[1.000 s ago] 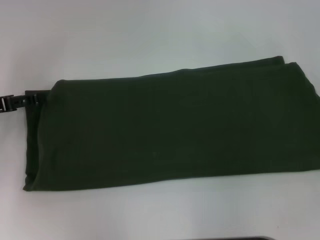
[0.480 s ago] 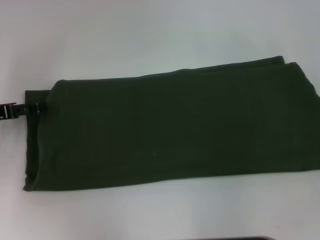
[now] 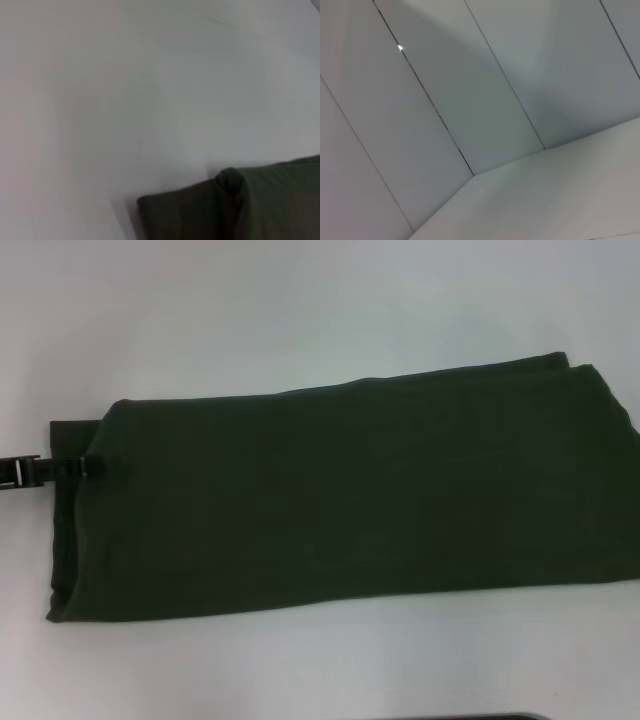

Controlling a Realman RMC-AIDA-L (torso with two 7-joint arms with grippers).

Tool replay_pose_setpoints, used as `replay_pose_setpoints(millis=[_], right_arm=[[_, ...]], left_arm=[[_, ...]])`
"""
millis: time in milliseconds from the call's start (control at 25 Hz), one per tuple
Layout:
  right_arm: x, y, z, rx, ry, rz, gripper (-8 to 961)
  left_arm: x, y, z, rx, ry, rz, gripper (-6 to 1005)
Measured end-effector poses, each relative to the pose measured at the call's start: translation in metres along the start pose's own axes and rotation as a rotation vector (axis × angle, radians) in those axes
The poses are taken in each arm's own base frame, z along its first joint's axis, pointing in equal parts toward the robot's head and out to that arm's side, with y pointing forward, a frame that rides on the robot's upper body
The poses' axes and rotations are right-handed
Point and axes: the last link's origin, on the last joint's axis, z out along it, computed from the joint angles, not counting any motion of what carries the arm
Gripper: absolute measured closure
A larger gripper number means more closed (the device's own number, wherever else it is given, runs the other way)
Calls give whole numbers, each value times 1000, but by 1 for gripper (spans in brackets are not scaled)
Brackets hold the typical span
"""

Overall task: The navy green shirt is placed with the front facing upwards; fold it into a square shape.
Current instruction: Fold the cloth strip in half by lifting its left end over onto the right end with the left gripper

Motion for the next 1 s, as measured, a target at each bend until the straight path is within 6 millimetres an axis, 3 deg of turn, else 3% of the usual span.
replay_pose_setpoints(millis=[1000], right_arm=[[1,2,2,-9,2,1,54]], left_arm=[[12,12,6,-45,-1,39,113]])
